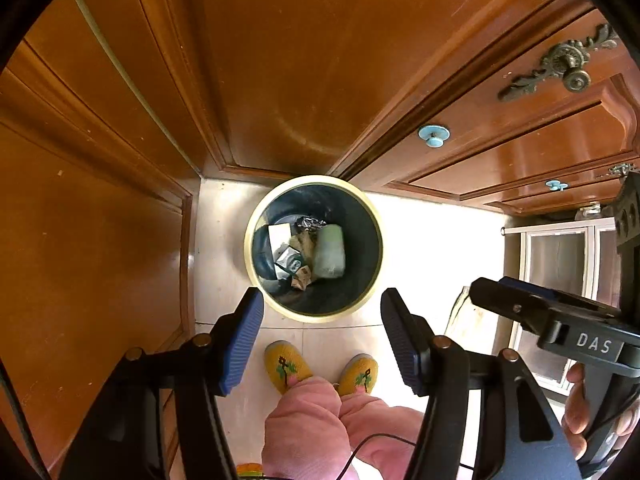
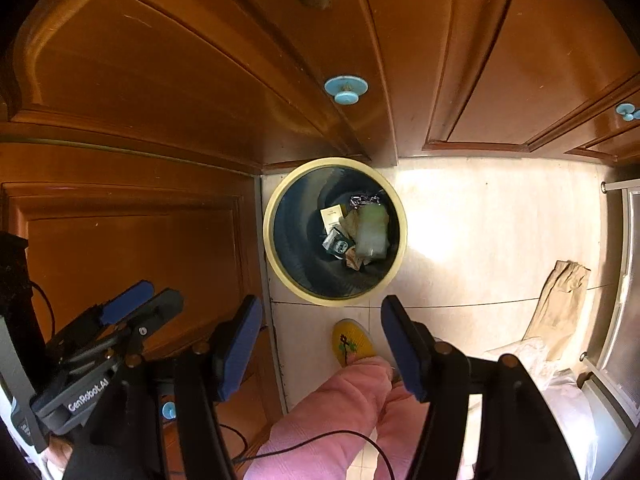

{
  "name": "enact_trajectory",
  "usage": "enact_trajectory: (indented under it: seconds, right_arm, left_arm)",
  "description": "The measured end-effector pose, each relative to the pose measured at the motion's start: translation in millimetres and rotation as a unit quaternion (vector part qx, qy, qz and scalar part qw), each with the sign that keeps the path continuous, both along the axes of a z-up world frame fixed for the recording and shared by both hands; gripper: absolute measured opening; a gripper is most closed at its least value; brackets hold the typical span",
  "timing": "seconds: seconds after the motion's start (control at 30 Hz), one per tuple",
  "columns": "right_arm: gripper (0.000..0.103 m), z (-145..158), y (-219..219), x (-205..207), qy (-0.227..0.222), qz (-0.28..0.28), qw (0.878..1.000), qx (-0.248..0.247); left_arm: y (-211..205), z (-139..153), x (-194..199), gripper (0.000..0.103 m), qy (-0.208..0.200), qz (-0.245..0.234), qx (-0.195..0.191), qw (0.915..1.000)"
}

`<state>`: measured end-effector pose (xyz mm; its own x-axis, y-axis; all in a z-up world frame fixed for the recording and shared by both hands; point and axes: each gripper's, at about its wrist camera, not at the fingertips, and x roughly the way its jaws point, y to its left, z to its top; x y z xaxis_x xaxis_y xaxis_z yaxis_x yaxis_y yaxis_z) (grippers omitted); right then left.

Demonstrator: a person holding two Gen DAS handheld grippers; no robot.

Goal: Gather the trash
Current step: 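Open both tools to drop the carton and cup into the bin, then move both tools back up toward the remaining counter trash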

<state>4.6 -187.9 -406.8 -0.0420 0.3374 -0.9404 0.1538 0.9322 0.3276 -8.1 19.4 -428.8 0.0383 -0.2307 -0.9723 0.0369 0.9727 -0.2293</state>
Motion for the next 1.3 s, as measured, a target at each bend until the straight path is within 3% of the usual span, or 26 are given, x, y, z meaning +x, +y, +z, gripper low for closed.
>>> enact_trajectory:
  seconds: [0.17, 0.3, 0.6, 0.87, 1.07, 1.3]
  right_arm:
    - [0.062, 19.0, -5.4, -4.0, -0.006, -0.005, 1.0, 0.007]
    - [0.062, 43.8, -4.9, -12.3, -0.023, 0.007, 1.0, 0.009]
    - [0.062, 127.7, -0.8, -20.6, -0.07, 0.041, 0.997, 0.011]
    - [0.062, 208.1, -2.9, -19.3, -0.122, 0.06, 0.991, 0.001]
    - [0.062, 266.8, -8.1, -17.3, -0.16, 0.048, 0.986, 0.001]
    - [0.062, 327.0, -12.2, -17.4, -0.209, 0.024, 0.978, 0.009]
  left_arm:
    - [2.5, 27.5, -3.8, 0.059, -0.014, 0.002, 0.029, 0.9995]
    - [7.8, 59.2, -7.1, 0.059, -0.028, 0.011, 0.031, 0.9991]
    - [21.2, 147.6, -13.4, 0.059, -0.064, 0.064, 0.007, 0.9959]
    - [22.5, 229.4, -4.2, 0.059, -0.115, 0.07, 0.022, 0.9906]
    - [19.7, 302.2, 5.2, 0.059, -0.171, 0.067, 0.024, 0.9828]
    - [24.8, 365.8, 18.3, 0.059, -0.207, 0.074, 0.017, 0.9754]
